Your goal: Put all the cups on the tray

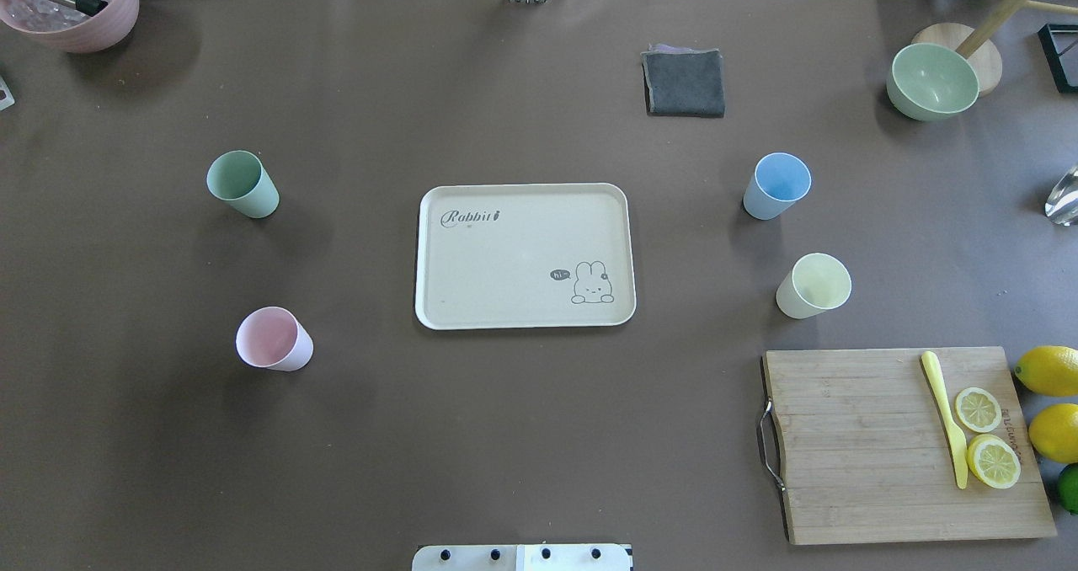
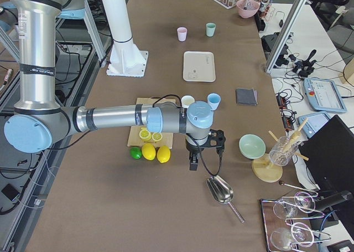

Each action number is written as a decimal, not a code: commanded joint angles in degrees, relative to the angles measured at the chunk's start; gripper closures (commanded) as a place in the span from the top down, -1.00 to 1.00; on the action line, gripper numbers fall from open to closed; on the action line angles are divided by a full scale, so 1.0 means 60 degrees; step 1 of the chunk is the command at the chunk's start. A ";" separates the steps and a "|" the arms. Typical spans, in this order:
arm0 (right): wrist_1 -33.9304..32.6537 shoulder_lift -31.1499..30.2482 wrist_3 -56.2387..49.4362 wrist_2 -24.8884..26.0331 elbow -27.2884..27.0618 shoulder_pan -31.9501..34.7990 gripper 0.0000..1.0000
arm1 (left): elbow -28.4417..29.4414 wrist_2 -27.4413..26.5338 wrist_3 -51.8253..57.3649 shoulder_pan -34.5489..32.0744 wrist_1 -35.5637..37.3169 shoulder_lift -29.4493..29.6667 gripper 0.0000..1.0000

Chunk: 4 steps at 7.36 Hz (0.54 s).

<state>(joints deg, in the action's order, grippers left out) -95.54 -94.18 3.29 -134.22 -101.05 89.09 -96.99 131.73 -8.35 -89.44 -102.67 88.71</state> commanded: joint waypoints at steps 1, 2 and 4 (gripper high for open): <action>0.0000 0.0008 0.0023 0.0002 -0.0033 0.0005 1.00 | -0.0022 -0.0011 0.0000 -0.0035 0.0003 -0.0063 0.96; 0.0000 0.0008 0.0023 -0.0013 -0.0062 0.0005 1.00 | -0.0080 0.0003 -0.0015 -0.0035 -0.0026 -0.0281 0.96; 0.0000 0.0023 0.0023 -0.0085 -0.0092 0.0005 1.00 | -0.0095 0.0004 -0.0059 -0.0020 -0.0026 -0.0298 0.96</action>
<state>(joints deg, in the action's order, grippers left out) -95.54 -94.08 3.42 -134.42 -101.47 89.12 -97.48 131.74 -8.59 -89.60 -102.81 87.15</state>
